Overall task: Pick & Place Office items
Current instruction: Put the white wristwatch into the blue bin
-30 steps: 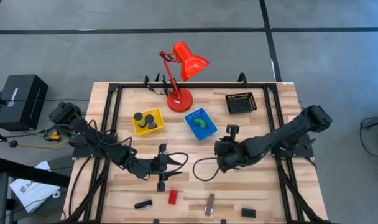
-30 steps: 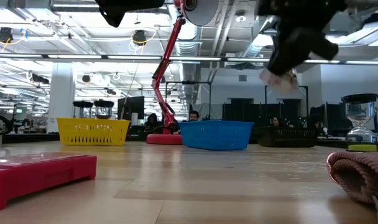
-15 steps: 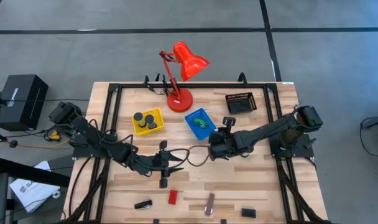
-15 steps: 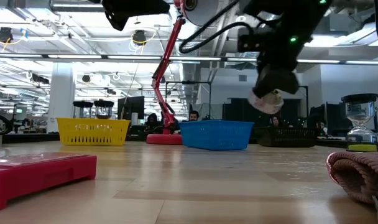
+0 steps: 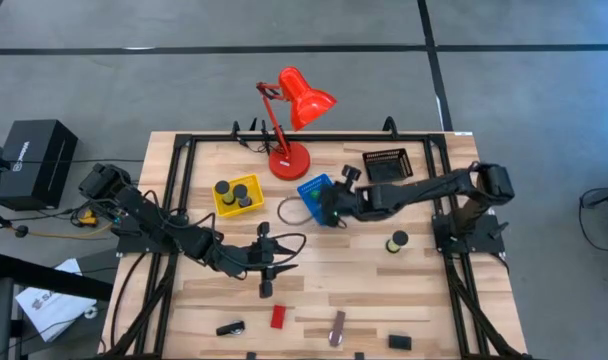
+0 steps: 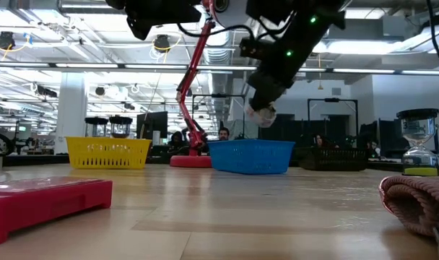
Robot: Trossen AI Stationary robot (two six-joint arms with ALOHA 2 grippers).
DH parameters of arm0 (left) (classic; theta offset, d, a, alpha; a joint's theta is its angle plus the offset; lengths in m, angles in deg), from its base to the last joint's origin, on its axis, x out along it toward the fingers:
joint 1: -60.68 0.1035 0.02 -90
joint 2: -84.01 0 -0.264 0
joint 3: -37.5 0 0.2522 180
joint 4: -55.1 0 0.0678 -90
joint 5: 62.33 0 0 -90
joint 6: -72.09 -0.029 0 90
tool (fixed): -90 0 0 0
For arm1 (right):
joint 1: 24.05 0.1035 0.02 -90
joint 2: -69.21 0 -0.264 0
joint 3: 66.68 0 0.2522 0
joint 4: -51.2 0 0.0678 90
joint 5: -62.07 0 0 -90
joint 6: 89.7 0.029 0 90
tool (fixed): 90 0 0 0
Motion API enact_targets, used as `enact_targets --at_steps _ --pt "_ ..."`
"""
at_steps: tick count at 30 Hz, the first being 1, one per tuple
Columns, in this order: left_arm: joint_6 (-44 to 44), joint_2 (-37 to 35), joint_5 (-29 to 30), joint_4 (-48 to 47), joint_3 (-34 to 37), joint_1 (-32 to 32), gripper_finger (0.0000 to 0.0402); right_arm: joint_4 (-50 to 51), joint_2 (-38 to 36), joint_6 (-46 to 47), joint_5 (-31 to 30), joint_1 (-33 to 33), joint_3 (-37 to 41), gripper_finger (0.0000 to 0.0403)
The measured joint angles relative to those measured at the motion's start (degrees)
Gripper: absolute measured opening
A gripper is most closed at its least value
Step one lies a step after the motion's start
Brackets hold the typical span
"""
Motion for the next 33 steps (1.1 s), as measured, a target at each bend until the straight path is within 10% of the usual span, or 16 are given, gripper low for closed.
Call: enact_targets --at_steps 33 --pt "0.0 0.0 0.0 0.0 0.2 0.0 0.0140 -4.0 10.3 5.0 26.8 -8.5 0.2 0.0023"
